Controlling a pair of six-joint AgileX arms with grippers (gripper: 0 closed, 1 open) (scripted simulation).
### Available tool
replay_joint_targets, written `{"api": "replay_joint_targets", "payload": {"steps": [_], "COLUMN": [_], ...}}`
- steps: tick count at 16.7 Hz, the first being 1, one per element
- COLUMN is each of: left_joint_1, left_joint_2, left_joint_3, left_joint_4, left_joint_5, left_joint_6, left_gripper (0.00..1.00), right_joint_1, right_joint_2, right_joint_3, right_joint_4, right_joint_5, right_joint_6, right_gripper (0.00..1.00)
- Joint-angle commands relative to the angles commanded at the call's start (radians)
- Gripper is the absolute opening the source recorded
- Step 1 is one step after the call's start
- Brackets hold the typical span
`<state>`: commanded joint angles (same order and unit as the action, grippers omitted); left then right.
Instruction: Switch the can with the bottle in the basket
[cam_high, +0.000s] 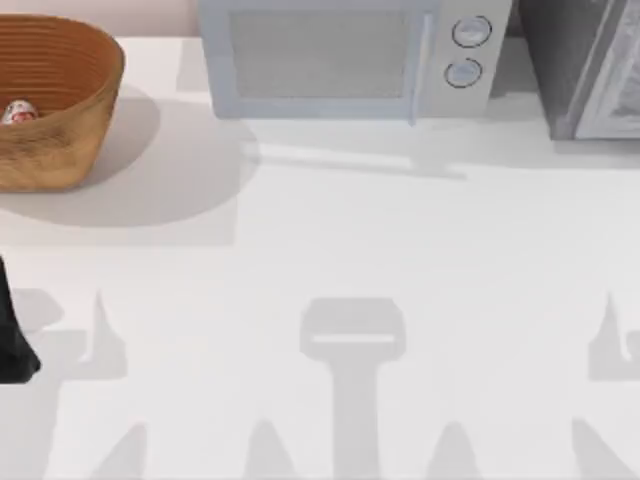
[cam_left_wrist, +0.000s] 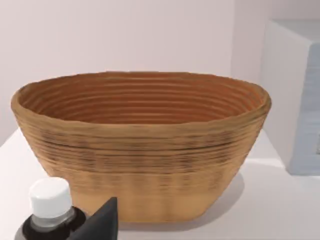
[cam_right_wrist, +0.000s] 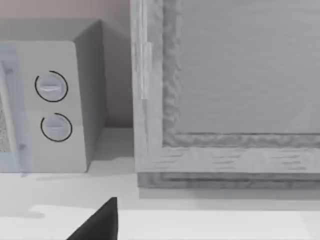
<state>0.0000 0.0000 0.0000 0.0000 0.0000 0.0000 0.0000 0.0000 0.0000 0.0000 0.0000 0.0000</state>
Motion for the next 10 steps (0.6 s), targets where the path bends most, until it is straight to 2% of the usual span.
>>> {"api": "replay_joint_targets", "payload": {"steps": [5, 10], "left_joint_1": [0.009, 0.044], "left_joint_2": [0.055, 0.324], "left_joint_3": [0.038, 0.255], "left_joint_4": [-0.034, -0.193], "left_joint_5": [0.001, 0.019], "left_joint_6": [0.000, 0.007], "left_gripper": [1.00, 1.00], "right_joint_1": [0.000, 0.000], "right_joint_2": [0.000, 0.000], "right_joint_3": [0.000, 0.000], "right_joint_4": [0.000, 0.000], "right_joint_5": [0.000, 0.000], "right_joint_6": [0.000, 0.000], "right_gripper": [1.00, 1.00]}}
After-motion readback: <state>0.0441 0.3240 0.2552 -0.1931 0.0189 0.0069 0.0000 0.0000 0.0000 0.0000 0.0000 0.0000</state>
